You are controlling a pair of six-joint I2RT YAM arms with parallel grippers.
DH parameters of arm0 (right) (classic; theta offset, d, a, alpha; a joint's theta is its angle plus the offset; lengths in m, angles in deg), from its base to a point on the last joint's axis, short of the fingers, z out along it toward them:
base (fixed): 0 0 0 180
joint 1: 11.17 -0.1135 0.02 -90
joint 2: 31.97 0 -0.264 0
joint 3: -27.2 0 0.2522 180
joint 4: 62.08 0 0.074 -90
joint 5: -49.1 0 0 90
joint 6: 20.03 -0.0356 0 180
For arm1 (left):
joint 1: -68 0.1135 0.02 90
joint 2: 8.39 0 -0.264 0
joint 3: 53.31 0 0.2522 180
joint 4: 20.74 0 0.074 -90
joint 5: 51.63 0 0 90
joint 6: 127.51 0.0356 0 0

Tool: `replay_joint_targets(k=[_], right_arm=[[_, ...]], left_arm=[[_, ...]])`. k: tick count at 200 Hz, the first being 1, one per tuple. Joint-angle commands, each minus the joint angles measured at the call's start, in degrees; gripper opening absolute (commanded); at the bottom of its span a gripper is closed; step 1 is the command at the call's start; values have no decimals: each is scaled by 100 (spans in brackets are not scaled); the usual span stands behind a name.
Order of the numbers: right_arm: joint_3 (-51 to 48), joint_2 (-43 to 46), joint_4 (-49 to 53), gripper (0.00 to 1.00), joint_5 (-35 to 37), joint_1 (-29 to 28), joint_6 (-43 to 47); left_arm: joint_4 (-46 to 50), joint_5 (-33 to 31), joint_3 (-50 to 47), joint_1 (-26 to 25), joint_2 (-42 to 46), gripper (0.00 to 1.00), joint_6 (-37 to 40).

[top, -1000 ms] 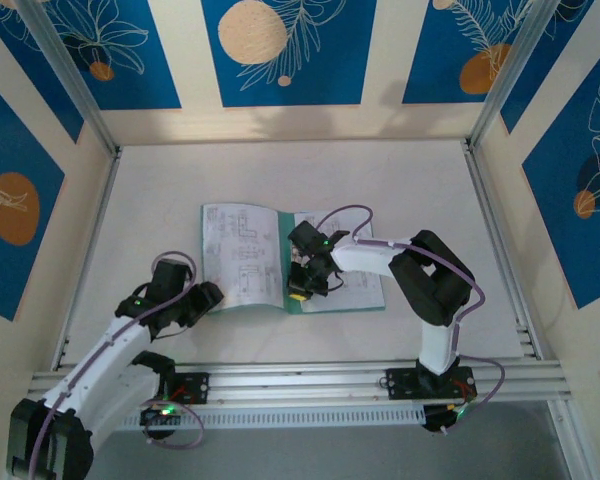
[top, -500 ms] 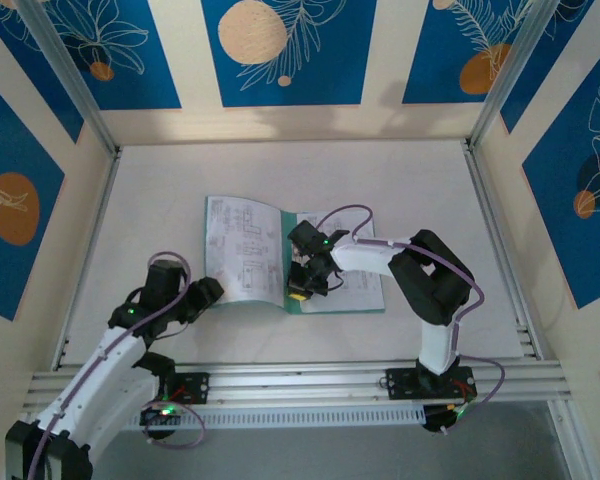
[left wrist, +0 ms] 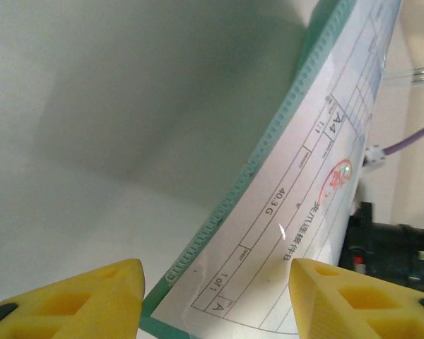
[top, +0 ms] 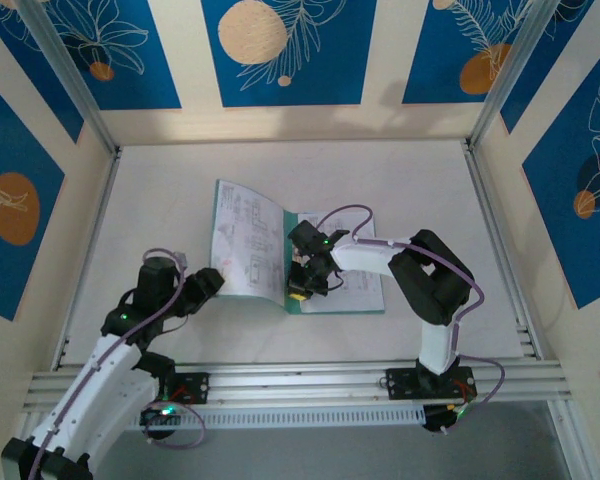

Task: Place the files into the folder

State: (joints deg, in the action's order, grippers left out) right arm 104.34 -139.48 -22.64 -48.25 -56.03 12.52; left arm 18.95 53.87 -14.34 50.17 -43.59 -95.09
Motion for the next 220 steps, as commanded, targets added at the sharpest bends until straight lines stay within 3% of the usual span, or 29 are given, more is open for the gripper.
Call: replay_joint_targets(k=[1, 115, 138, 159, 185, 220], right_arm=[[-281, -536, 395, 1, 348, -32, 50], [-220, -562, 456, 0, 364, -14, 89], [-220, -570, 454, 0, 366, -6, 94], [-209, -558, 476, 0, 375, -2, 127], [-225, -512, 474, 0, 384, 21, 140], [-196, -369, 296, 1, 288, 20, 314]], left_arm=[[-297, 462, 149, -101, 114, 56, -164], [-1054, 1088, 340, -218, -175, 53, -272], [-1001, 968, 409, -332, -340, 43, -206], [-925, 794, 521, -472, -480, 21, -83], [-725, 512, 731, -717, -638, 4, 104], [-188, -140, 1099, -1135, -814, 0, 413]])
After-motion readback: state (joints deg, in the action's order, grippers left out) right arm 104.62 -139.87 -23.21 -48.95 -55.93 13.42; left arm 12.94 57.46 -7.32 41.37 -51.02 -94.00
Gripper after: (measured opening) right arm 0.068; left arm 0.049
